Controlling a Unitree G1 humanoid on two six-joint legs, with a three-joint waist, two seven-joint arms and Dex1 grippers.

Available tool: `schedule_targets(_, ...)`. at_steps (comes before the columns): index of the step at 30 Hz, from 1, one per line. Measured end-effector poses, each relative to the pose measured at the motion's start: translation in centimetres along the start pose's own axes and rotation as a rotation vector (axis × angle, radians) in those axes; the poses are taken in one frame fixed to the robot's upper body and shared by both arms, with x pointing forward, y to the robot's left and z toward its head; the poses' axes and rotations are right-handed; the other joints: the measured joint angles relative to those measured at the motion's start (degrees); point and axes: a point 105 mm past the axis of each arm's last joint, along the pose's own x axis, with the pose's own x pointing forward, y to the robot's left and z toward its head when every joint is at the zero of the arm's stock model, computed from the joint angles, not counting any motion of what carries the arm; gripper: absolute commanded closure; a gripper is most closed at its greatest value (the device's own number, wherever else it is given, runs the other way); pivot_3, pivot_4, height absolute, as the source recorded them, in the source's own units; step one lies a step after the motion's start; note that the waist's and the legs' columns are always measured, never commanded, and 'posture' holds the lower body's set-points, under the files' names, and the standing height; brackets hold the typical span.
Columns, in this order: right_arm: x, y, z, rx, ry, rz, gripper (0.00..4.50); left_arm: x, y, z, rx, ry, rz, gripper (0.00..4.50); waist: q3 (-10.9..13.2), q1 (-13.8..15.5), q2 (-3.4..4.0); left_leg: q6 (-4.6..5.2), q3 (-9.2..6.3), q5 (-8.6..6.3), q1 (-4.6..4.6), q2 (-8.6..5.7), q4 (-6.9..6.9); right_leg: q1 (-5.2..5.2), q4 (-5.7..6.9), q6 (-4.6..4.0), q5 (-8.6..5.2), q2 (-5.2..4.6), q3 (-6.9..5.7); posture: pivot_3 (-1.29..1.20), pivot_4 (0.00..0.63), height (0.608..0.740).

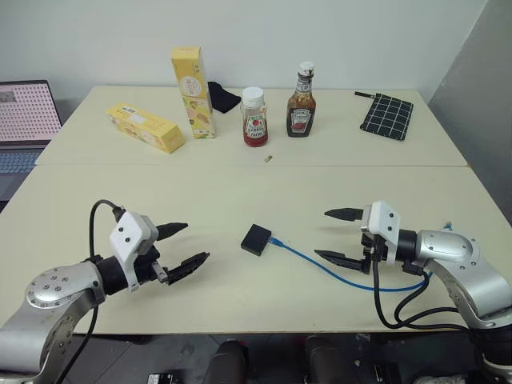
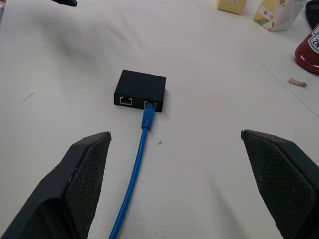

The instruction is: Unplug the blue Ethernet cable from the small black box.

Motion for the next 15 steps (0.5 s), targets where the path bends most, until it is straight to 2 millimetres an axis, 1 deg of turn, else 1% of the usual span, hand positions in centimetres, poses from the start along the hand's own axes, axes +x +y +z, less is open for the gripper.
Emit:
schedule_targets(7, -0.01, -0.01, 0.00, 0.000, 0.000, -0.001, 0.07, 0.15, 0.37, 0.40, 0.020, -0.023, 0.031, 0.00, 0.0, 0.0, 0.00, 0.00, 0.00, 0.00, 0.00, 0.00, 0.00, 0.00, 0.00, 0.00, 0.00, 0.00, 0.01, 0.00, 0.150, 0.740)
schedule_targets(15, 0.25, -0.07, 0.15, 0.004, -0.015, -0.013, 0.07, 0.10, 0.20, -0.32, 0.008, 0.007, 0.033, 0.00, 0.0, 0.0, 0.00, 0.00, 0.00, 0.00, 0.00, 0.01, 0.00, 0.00, 0.00, 0.00, 0.00, 0.00, 0.02, 0.00, 0.150, 0.740)
